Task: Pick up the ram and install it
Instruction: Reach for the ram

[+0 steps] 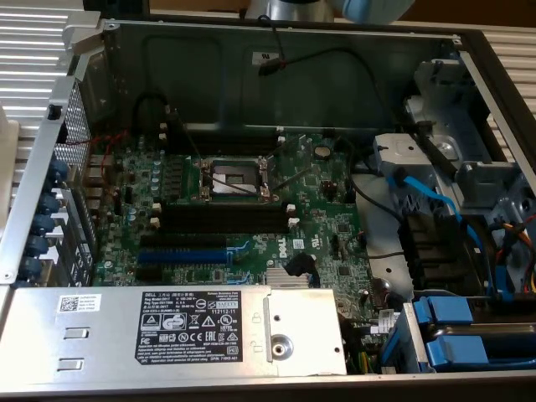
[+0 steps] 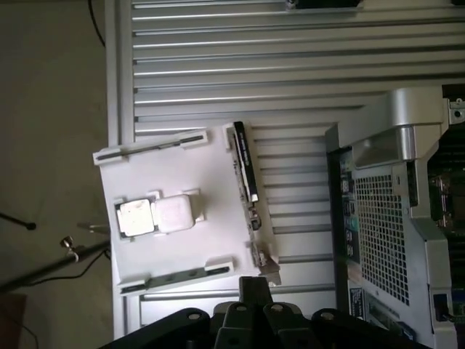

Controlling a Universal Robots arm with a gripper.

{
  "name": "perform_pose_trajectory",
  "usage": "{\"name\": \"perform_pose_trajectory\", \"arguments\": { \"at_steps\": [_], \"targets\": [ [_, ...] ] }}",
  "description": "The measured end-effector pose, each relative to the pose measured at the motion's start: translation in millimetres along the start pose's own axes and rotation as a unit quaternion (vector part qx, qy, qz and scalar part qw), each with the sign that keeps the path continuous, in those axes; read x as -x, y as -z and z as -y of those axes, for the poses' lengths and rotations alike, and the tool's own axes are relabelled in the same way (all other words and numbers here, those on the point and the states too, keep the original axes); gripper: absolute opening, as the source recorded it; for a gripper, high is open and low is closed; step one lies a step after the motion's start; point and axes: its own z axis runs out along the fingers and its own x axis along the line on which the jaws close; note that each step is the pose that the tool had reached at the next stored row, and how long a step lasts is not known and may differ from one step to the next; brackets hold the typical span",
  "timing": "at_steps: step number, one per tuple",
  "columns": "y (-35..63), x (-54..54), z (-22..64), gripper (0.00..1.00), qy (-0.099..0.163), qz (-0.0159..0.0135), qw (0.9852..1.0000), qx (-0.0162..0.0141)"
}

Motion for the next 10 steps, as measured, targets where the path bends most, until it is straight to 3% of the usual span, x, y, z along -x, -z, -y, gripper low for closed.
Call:
{"name": "perform_pose_trajectory", "arguments": {
  "at_steps": [10],
  "targets": [
    [-1.5, -46.1, -1.7, 0.11, 0.000, -0.0002, 1.0000, 0.0012]
  ]
}}
